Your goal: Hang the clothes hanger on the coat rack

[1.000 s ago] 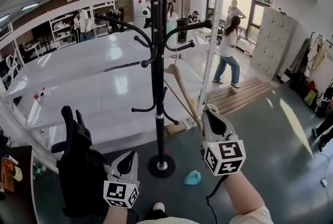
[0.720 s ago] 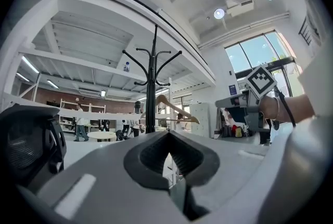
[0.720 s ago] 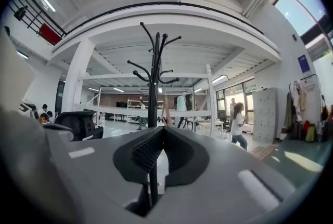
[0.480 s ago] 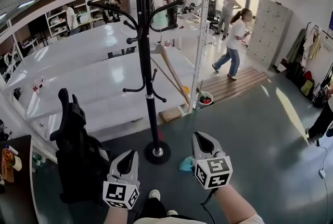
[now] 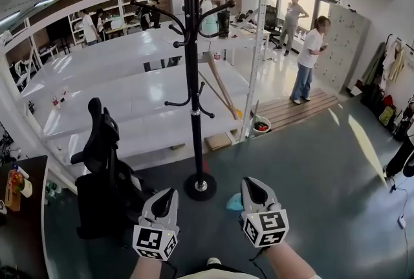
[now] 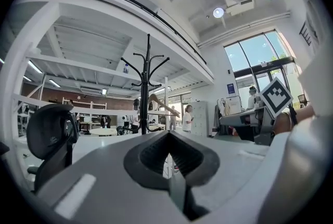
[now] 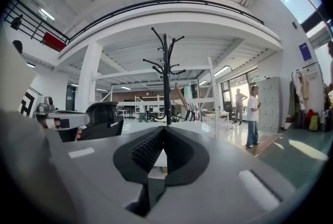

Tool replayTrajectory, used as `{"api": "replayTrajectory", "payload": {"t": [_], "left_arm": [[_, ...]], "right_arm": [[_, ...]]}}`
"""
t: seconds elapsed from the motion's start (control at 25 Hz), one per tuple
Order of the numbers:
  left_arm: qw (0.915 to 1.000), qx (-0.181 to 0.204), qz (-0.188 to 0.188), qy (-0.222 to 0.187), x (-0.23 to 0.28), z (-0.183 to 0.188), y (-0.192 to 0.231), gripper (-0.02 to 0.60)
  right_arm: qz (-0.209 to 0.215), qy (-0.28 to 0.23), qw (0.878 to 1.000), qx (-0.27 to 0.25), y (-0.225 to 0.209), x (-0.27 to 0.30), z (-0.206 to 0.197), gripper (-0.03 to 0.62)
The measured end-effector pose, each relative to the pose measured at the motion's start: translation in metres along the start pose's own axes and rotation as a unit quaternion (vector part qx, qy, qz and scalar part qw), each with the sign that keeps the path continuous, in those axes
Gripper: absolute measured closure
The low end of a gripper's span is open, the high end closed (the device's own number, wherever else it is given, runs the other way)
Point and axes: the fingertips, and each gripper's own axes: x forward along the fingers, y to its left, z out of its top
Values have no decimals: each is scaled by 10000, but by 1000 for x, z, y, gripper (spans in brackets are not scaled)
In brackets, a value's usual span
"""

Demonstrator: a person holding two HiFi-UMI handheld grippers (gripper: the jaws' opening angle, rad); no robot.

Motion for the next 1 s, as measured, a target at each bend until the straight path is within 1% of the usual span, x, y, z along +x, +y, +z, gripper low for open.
{"api": "replayTrajectory", "payload": {"t": [0.28, 0.48, 0.72, 0.88, 1.0], "left_arm": [[9999, 83, -67, -124, -67, 17, -16, 581], [9998, -1, -148, -94, -133, 15, -37, 581], [9998, -65, -187, -25, -205, 12, -58, 581], [9996, -159, -225, 36, -236, 13, -69, 581], [9995, -201, -247, -5, -250, 18, -77, 581]], "right_arm": [[76, -79, 9998, -177, 52, -58, 3, 567], [56, 24, 9999, -91, 92, -113, -5, 568], [75, 69, 9999, -112, 134, -174, -13, 568], [115, 157, 9997, -110, 157, -203, -20, 568], [136, 171, 9996, -158, 169, -218, -19, 568]]}}
